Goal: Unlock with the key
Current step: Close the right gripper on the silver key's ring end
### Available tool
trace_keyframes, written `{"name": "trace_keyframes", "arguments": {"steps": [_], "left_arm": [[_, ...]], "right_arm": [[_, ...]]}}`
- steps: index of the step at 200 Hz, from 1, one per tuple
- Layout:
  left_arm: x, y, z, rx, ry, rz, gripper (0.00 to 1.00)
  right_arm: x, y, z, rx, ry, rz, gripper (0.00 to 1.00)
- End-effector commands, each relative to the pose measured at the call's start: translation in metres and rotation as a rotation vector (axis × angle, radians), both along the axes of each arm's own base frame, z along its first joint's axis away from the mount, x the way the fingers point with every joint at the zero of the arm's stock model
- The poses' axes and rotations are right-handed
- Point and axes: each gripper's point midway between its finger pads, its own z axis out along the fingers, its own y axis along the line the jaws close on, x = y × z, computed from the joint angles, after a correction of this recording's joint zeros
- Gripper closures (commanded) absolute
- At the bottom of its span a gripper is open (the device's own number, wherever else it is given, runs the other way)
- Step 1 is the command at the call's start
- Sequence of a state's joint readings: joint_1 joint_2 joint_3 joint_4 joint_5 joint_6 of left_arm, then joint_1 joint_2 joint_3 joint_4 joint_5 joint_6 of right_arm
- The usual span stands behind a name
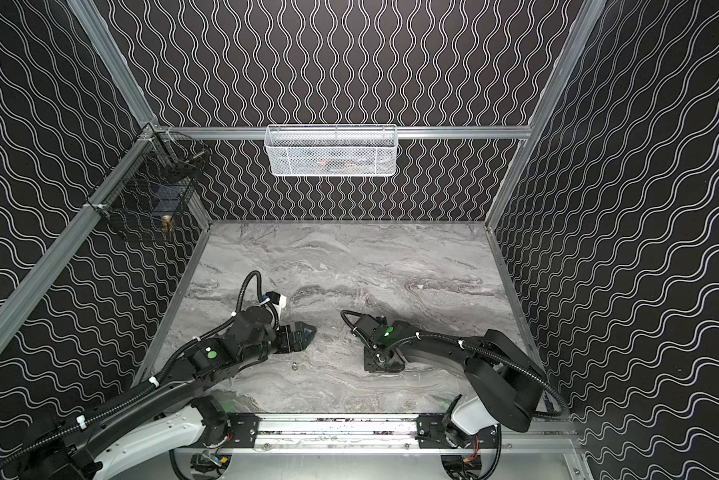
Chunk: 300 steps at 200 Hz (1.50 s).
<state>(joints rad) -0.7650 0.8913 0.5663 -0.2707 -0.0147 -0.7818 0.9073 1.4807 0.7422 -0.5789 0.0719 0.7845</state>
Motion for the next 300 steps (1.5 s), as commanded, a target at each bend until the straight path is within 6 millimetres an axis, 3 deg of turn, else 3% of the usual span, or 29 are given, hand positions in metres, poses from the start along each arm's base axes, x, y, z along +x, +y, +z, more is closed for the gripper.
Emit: {"name": "trace_keyframes", "arguments": {"steps": [1, 129, 182, 216, 276, 300], "left_arm": [[0.003, -0.001, 0.003, -0.012, -0.013, 0.008, 0.01], [0.003, -0.006, 0.004, -0.042, -0.004, 0.004, 0.01], [0.003, -0.008, 0.004, -0.054, -0.001, 0.002, 0.01], [0.004, -0.011, 0.006, -0.063, -0.003, -0.004, 0.01], [0.002, -0.006, 0.008, -0.061, -0.010, 0.009, 0.01], [0.001, -0.003, 0.007, -0.063, -0.011, 0.018, 0.01]], "right_arm": [[-0.009, 0.006, -0.007, 0.031, 0.051, 0.031, 0.68], [-0.006, 0.022, 0.000, 0.102, 0.036, 0.053, 0.84], [-0.005, 0.017, 0.002, 0.078, 0.026, 0.052, 0.95], [-0.004, 0.021, 0.009, 0.101, 0.014, 0.063, 0.90], [-0.013, 0.024, 0.011, 0.071, 0.024, 0.094, 0.68], [-0.015, 0.021, 0.007, 0.011, 0.021, 0.119, 0.67]]}}
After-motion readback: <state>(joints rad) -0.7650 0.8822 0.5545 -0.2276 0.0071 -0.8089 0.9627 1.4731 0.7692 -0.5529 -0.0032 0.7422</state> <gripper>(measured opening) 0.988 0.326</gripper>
